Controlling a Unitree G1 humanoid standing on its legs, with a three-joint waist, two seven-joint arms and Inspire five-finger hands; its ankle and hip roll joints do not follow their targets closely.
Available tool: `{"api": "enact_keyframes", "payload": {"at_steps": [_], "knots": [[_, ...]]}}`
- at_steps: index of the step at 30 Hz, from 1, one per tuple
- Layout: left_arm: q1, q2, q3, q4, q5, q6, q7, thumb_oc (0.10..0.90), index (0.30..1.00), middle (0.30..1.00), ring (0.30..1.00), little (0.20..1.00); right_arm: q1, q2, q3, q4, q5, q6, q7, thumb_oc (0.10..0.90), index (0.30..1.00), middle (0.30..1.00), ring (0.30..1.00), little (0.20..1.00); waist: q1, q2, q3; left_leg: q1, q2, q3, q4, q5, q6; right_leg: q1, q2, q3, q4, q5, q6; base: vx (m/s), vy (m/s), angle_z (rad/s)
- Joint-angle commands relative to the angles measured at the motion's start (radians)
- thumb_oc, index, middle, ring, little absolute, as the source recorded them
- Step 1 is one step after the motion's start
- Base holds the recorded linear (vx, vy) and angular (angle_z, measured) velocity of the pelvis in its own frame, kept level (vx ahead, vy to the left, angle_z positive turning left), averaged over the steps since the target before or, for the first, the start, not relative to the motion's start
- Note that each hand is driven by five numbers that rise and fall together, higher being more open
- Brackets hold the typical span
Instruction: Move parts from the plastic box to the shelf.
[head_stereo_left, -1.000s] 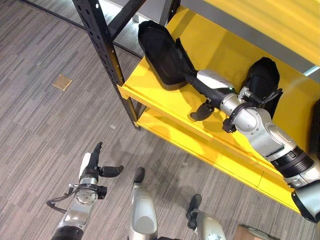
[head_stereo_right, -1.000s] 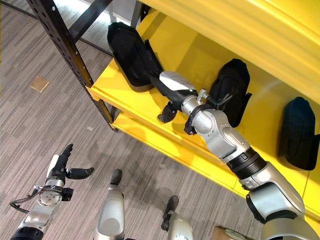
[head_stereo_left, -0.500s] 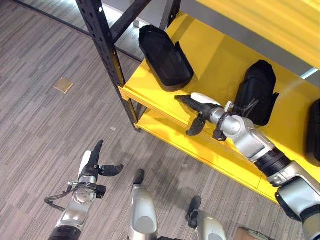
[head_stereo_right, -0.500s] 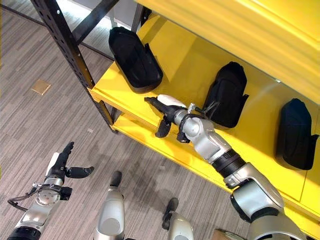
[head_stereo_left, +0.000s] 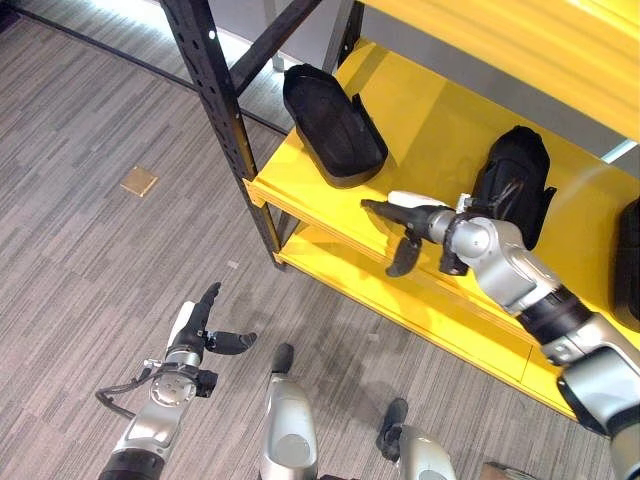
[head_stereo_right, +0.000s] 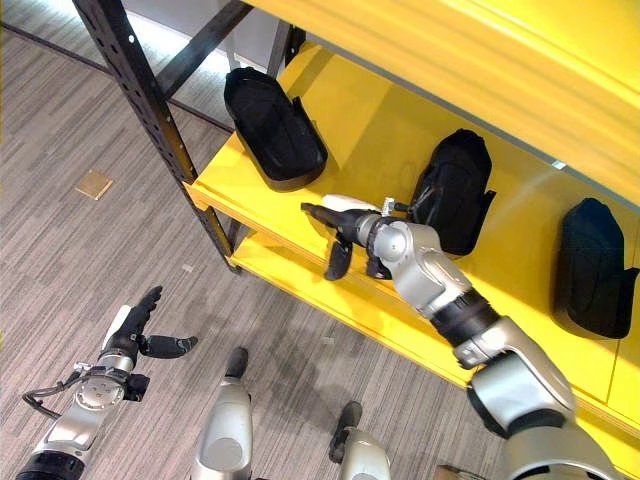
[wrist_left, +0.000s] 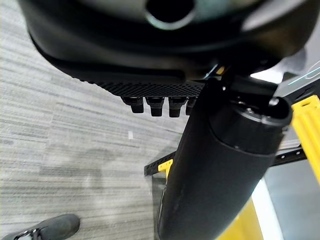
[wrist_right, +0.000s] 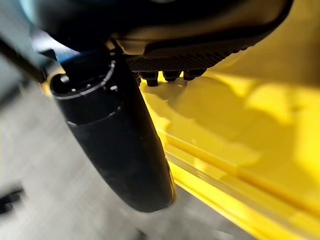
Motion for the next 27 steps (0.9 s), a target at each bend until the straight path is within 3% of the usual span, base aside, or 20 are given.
{"api": "enact_keyframes", "payload": {"at_steps": [1,6,10,13,17,20,21,23,27], "knots": [[-0.001,0.047,0.026,-0.056,-0.009,-0.053,-0.003,0.900,1.000,1.000,1.000,1.000,0.001,-0.093,0.076,0.025,-0.263,-0.065,0.377,0.900,1.000,1.000,1.000,1.000,-0.022,-0.025,-0.039,0.008,-0.011,0.089,-0.007,-0.010,0.060,0.002,0.054,-0.029,0.106,-0.117,-0.095,0.00,-0.011,-0.05],[0.010,0.055,0.029,-0.018,0.005,-0.095,-0.023,0.900,1.000,1.000,1.000,1.000,0.014,-0.118,0.112,-0.010,-0.339,-0.185,0.572,0.900,1.000,1.000,1.000,1.000,-0.015,-0.044,-0.043,0.009,-0.008,0.095,-0.008,-0.012,0.063,0.006,0.061,-0.026,0.097,-0.115,-0.095,0.02,-0.031,-0.05],[0.026,0.053,0.025,-0.002,0.021,-0.123,-0.071,0.900,1.000,1.000,1.000,1.000,0.041,-0.128,0.110,-0.091,-0.346,-0.320,0.711,0.900,1.000,1.000,1.000,1.000,-0.011,-0.052,-0.049,0.015,-0.009,0.100,-0.020,-0.013,0.064,0.013,0.063,-0.028,0.074,-0.106,-0.092,0.03,-0.024,0.00],[0.035,0.055,0.020,-0.011,0.024,-0.116,-0.093,0.900,1.000,1.000,1.000,1.000,0.071,-0.144,0.096,-0.156,-0.292,-0.321,0.725,0.900,1.000,1.000,1.000,1.000,-0.013,-0.051,-0.049,0.015,-0.010,0.104,-0.020,-0.014,0.063,0.013,0.062,-0.028,0.062,-0.101,-0.091,0.01,0.013,-0.04],[0.050,0.073,0.012,-0.014,0.012,-0.113,-0.120,0.900,1.000,1.000,1.000,1.000,0.055,-0.204,0.098,-0.269,0.041,-0.275,0.408,0.900,1.000,1.000,1.000,1.000,-0.018,-0.054,-0.053,0.025,-0.013,0.117,-0.032,-0.016,0.060,0.019,0.060,-0.030,0.032,-0.085,-0.083,0.01,0.011,-0.07],[0.054,0.082,0.001,0.010,-0.010,-0.126,-0.107,0.900,1.000,1.000,1.000,1.000,-0.009,-0.300,0.049,-0.396,0.324,-0.348,0.018,0.900,1.000,1.000,1.000,1.000,-0.041,-0.060,-0.061,0.026,-0.009,0.124,-0.027,-0.024,0.059,0.017,0.059,-0.016,0.023,-0.074,-0.076,0.01,0.010,-0.06],[0.053,0.082,0.001,0.011,-0.011,-0.126,-0.106,0.900,1.000,1.000,1.000,1.000,-0.008,-0.305,0.043,-0.402,0.328,-0.341,0.015,0.900,1.000,1.000,1.000,1.000,-0.042,-0.060,-0.062,0.026,-0.009,0.124,-0.027,-0.025,0.059,0.016,0.060,-0.016,0.023,-0.074,-0.076,0.02,0.037,-0.05],[0.054,0.072,0.002,0.012,-0.030,-0.117,-0.092,0.900,1.000,1.000,1.000,1.000,0.031,-0.340,-0.054,-0.487,0.468,-0.422,-0.096,0.900,1.000,1.000,1.000,1.000,-0.066,-0.056,-0.066,0.027,-0.004,0.128,-0.022,-0.030,0.060,0.012,0.060,-0.005,0.027,-0.074,-0.076,0.02,0.056,-0.09],[0.064,0.051,0.016,0.006,-0.051,-0.100,-0.086,0.900,1.000,1.000,1.000,1.000,0.145,-0.314,-0.247,-0.605,0.599,-0.542,-0.130,0.900,1.000,1.000,1.000,1.000,-0.098,-0.039,-0.070,0.024,-0.003,0.133,-0.012,-0.037,0.065,0.002,0.058,0.010,0.033,-0.076,-0.076,0.00,0.080,-0.10]]}}
